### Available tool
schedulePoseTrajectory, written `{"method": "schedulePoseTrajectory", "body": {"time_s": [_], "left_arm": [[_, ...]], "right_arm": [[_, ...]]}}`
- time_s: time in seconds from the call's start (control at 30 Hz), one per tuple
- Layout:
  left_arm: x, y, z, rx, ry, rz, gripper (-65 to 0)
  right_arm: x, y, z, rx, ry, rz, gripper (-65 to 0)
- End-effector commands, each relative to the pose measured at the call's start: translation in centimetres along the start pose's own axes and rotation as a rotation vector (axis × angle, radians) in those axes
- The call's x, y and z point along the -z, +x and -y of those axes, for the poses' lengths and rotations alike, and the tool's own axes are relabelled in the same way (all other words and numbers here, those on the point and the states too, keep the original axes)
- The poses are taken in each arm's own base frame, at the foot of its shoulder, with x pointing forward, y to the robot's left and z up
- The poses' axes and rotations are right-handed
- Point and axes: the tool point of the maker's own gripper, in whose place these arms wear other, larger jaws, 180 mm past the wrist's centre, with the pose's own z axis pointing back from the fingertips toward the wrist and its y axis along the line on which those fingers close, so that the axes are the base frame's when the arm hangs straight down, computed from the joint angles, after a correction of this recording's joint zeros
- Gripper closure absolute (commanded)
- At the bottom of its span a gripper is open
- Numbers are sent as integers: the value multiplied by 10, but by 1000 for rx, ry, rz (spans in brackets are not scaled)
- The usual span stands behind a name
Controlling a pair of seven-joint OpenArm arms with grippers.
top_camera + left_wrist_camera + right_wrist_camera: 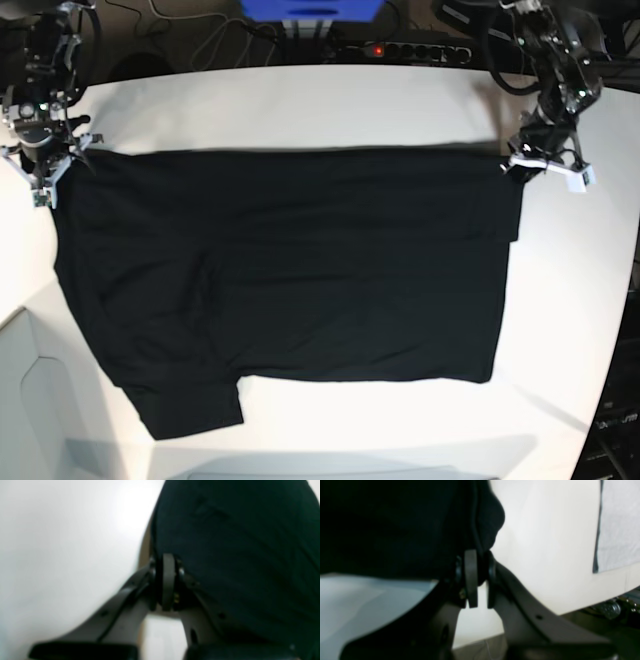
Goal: Fold the T-shirt properly
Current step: 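Pull the shirt toward the robot and release both grippers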
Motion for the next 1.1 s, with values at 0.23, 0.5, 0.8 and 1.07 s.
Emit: {"method": "schedulePoseTrajectory", "body": {"time_s": [0.23,0.5,0.8,1.07], "left_arm": [[-34,-21,-12,73,33,-36,0],[-55,-20,-45,60,124,-32,0],[-70,-25,-59,72,165,-45,0],[-70,-32,-61,52,169,-57,0]], "right_arm": [[-8,-17,15,-21,-36,-1,0],[-12,-39,19,-28,-42,-51,0],[-16,-61,10,-33,-23,-98,0],[-19,-78,2,-27,-7,-138,0]]}}
